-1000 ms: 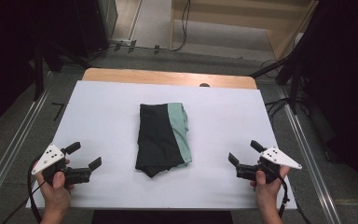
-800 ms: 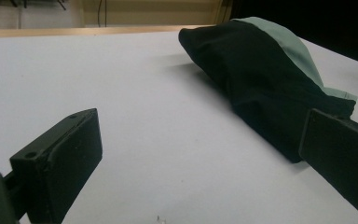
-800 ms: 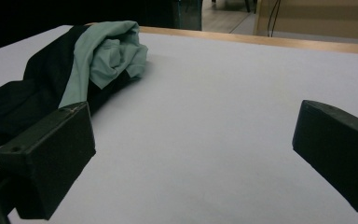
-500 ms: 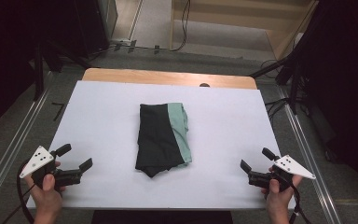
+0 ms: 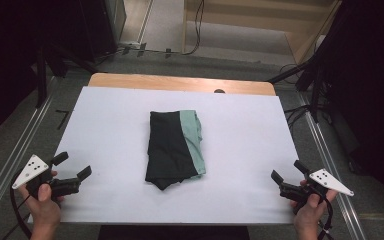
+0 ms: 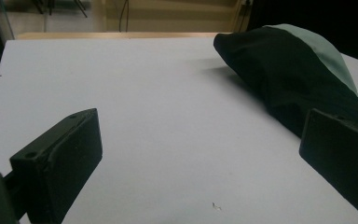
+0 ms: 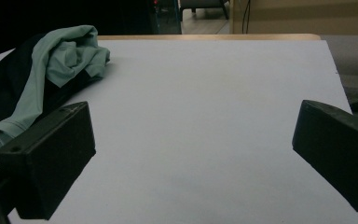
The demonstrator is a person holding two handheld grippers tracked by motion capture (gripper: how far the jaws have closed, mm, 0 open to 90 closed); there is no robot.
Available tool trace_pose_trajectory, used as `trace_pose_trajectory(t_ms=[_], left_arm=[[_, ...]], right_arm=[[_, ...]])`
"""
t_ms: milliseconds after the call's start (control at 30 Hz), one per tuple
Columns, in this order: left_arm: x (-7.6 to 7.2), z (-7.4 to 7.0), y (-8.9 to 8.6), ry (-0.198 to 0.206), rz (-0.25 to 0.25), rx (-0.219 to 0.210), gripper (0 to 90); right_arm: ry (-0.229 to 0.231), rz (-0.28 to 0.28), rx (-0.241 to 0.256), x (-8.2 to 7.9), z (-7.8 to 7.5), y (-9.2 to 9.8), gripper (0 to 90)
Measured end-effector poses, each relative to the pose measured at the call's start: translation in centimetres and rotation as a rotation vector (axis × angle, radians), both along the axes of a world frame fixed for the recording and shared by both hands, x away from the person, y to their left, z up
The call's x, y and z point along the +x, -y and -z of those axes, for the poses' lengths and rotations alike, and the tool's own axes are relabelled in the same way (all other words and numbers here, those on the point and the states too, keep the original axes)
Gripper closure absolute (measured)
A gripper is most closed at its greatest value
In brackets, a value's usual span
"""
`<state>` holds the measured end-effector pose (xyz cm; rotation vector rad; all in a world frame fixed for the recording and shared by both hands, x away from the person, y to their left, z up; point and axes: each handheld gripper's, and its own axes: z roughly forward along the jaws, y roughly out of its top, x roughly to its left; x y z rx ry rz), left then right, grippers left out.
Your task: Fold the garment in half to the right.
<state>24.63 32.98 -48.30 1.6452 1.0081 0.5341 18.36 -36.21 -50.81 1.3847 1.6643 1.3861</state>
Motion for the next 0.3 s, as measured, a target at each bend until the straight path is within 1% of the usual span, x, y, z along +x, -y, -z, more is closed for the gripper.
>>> trace_pose_trajectory(t_ms=[100,200,300], left_arm=[[0.08,0.08,-0.11,-0.004,-0.004,-0.004,0.0],[0.16,0.15,-0.02,-0.008,-0.003,0.001,0.0],[0.18,0.17,0.12,-0.011,-0.003,0.008,0.0]], right_arm=[[-0.001,-0.004,-0.001,0.05,0.12,-0.01,0.0],[0.000,-0.008,-0.005,0.11,0.18,-0.01,0.0],[-0.001,-0.011,0.002,0.13,0.23,0.06,0.0]])
